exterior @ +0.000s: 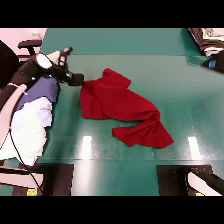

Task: Fold the shirts.

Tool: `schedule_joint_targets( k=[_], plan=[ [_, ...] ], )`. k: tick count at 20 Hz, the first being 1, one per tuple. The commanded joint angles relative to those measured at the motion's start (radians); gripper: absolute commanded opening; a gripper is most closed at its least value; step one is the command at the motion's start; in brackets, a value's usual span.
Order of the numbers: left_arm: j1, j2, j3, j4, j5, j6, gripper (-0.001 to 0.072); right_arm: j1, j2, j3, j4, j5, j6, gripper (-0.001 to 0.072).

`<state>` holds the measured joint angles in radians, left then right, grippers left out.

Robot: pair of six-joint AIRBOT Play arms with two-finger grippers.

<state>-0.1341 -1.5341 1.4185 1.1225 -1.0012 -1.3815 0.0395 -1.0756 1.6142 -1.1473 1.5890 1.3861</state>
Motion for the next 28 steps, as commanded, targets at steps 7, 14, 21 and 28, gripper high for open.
schedule_joint_targets(
  k=[7,14,21,28],
  plan=[
    [0.011,0.135,0.041,0.078,-0.032,0.002,0.0027,-0.115,0.082,-0.896,-0.154,-0.180,0.042,0.0507],
    [0.011,0.135,0.041,0.074,-0.029,0.002,0.0028,-0.092,-0.106,-0.998,0.080,-0.351,-0.098,0.0437],
    [0.011,0.160,0.049,0.077,-0.059,0.002,0.0027,0.042,-0.184,-0.814,0.072,-0.352,-0.097,0.0015],
    [0.012,0.415,0.401,0.118,-0.046,0.002,0.0027,-0.113,0.129,-0.246,0.048,-0.299,-0.093,0.0014]
  ],
)
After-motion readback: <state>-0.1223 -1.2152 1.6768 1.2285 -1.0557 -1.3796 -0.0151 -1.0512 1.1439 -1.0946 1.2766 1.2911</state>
